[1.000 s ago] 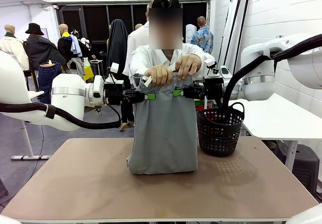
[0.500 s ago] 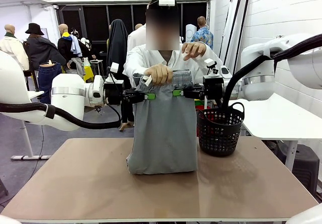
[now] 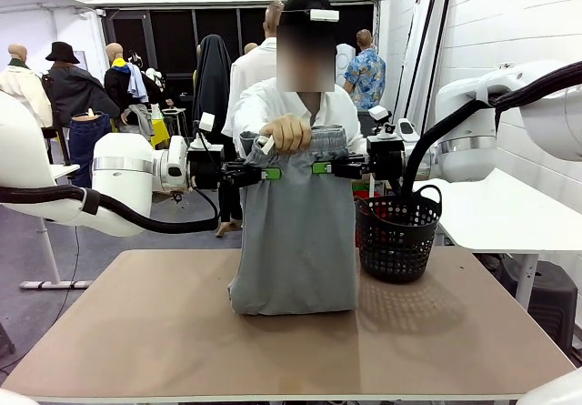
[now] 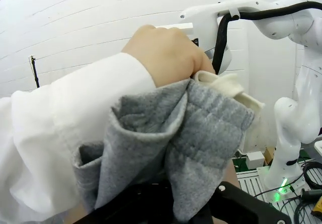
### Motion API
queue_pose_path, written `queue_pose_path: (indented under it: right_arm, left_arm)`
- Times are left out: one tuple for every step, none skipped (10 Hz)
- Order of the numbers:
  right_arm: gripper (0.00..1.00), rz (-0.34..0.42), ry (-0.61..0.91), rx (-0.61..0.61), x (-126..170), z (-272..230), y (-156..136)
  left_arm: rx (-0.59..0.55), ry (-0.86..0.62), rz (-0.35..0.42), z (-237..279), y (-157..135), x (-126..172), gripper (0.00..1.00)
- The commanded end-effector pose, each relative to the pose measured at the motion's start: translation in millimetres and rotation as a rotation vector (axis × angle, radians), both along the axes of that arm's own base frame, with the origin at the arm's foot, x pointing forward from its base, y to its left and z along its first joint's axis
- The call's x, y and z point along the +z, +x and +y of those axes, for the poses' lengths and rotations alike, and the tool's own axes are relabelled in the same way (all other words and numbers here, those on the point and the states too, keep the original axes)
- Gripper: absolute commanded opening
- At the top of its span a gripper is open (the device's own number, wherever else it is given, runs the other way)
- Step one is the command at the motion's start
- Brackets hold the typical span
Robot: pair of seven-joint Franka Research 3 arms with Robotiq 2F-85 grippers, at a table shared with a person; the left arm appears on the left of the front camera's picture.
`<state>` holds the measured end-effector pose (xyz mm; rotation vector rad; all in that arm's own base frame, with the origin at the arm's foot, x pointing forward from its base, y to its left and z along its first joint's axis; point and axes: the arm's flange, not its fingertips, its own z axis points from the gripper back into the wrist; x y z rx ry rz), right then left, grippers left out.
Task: Fold the training pants.
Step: Release the ends of the Training pants and then grab the overlapped ends.
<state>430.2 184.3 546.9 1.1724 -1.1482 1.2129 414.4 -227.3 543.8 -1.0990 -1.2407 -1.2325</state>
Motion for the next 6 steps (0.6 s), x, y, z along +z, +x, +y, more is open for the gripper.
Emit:
queue_pose_path:
  right_arm:
    - [0.0, 0.0, 0.008, 0.013, 0.8, -0.3, -2.6]
    - [0.0, 0.0, 0.008, 0.013, 0.8, -0.3, -2.6]
    - [0.0, 0.0, 0.008, 0.013, 0.8, -0.3, -2.6]
    - [0.0, 0.0, 0.008, 0.013, 0.8, -0.3, -2.6]
    - [0.0, 0.0, 0.008, 0.013, 0.8, -0.3, -2.6]
    - [0.0, 0.0, 0.008, 0.013, 0.8, -0.3, -2.6]
  left_arm:
    - [0.011, -0.011, 0.004, 0.4, -1.5, 1.3, 0.0]
    - [0.011, -0.011, 0.004, 0.4, -1.5, 1.3, 0.0]
    - [0.011, -0.011, 0.004, 0.4, -1.5, 1.3, 0.0]
    - [0.011, -0.011, 0.004, 0.4, -1.5, 1.3, 0.0]
    - [0.011, -0.011, 0.004, 0.4, -1.5, 1.3, 0.0]
    - [0.011, -0.011, 0.004, 0.4, -1.5, 1.3, 0.0]
